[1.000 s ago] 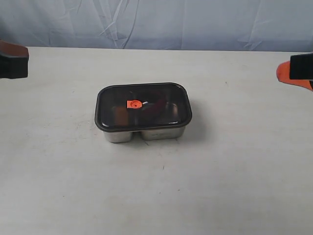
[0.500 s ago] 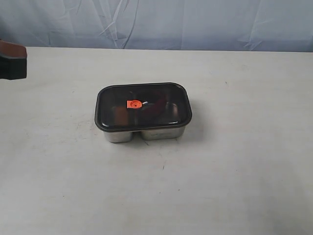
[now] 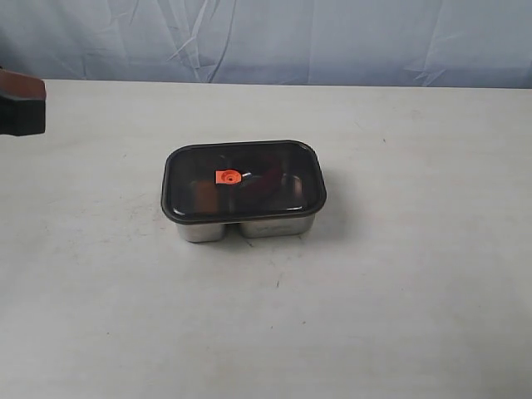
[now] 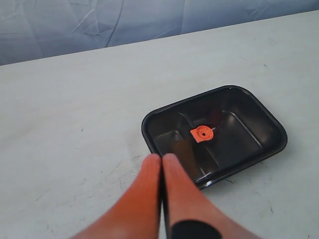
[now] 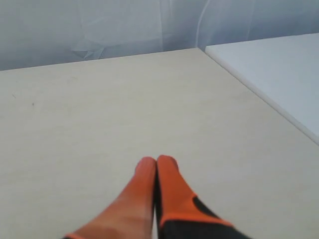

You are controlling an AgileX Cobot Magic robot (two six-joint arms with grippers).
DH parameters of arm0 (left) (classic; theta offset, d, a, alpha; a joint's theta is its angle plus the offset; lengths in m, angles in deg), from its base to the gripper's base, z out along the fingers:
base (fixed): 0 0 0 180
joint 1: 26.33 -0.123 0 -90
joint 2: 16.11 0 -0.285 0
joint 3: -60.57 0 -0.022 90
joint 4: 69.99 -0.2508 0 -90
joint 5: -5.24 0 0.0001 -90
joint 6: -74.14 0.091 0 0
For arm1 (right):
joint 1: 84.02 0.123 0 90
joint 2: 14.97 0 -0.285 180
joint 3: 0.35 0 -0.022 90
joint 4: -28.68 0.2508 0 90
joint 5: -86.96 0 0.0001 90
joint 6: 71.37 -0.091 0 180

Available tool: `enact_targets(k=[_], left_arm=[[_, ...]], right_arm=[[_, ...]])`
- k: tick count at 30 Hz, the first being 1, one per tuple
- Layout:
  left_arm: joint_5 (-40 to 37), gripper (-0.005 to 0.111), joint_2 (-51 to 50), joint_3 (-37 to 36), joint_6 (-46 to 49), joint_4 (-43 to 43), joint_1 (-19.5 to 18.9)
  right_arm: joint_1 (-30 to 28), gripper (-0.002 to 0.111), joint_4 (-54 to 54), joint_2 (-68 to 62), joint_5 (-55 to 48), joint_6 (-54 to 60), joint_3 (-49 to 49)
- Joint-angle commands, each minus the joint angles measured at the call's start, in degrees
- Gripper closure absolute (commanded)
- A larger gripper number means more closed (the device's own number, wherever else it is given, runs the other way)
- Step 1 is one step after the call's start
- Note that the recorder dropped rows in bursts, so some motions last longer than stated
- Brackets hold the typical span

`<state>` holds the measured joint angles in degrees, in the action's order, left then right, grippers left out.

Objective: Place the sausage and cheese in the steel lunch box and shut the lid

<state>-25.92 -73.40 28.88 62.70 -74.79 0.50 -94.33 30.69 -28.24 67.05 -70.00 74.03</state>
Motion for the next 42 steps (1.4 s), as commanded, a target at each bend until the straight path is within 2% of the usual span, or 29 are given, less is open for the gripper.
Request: enact_targets(k=[1, 28, 31, 35, 38, 42], left_arm=[[-0.05, 0.107, 0.48, -0.37, -0.14, -0.19, 0.02], [0.46, 0.107, 1.27, -1.14, -0.14, -1.73, 0.02], [5.86, 0.107, 4.34, -5.25, 3.00, -1.60, -0.09], [14.58, 0.107, 10.98, -16.20, 6.33, 7.28, -3.43], [19.82, 0.107, 15.73, -25.37, 6.19, 10.41, -6.00], [20.88, 0.107, 22.11, -32.42, 6.19, 10.76, -9.45]], right_arm=[[-0.30, 0.108, 0.20, 2.75, 1.15, -0.22, 2.83], [-0.30, 0.108, -0.03, 4.95, 1.76, -0.31, 2.83], [-0.30, 0.108, -0.03, 4.95, 1.76, -0.31, 2.83], [-0.30, 0.108, -0.03, 4.95, 1.76, -0.31, 2.83], [-0.30, 0.108, -0.03, 4.95, 1.76, -0.31, 2.83], [-0.30, 0.108, -0.03, 4.95, 1.76, -0.31, 2.83]])
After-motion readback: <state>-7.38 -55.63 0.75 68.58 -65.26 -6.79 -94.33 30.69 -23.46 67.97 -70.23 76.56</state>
